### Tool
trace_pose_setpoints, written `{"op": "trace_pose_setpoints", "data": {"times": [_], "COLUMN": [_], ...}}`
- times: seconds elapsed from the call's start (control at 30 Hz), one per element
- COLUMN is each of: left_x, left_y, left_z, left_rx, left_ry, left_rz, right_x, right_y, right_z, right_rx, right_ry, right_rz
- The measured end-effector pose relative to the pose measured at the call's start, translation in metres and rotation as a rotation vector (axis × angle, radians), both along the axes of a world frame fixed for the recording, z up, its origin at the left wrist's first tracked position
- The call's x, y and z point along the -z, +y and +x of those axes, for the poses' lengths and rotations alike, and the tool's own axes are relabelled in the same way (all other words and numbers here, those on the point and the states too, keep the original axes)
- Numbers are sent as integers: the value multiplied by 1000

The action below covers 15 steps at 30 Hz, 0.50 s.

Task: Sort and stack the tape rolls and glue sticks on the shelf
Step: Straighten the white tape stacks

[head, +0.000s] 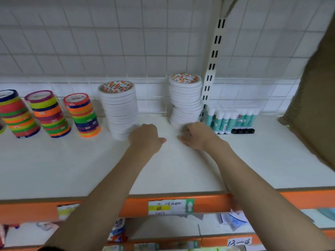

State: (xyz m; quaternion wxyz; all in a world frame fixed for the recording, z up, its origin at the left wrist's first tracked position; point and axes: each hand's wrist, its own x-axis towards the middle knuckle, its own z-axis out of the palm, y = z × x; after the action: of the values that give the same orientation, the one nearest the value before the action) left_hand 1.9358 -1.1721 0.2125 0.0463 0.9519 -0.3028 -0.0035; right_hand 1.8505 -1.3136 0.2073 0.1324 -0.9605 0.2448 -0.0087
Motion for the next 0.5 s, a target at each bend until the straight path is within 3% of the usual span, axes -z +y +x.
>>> {"op": "trace_pose_setpoints", "data": {"times": [0.3, 0.5], "left_x": [4, 10], "left_y": [-53, -58], "left_z": [31, 45], "left_rx": [88, 102], "left_ry": [204, 324], "left_rz": [-143, -183], "right_x": [-2, -4], "right_y": [-34, -39], "right_z": [-7, 1], "right_rx": [107, 113], "right_ry": [110, 129], "right_rz": [-5, 106]}}
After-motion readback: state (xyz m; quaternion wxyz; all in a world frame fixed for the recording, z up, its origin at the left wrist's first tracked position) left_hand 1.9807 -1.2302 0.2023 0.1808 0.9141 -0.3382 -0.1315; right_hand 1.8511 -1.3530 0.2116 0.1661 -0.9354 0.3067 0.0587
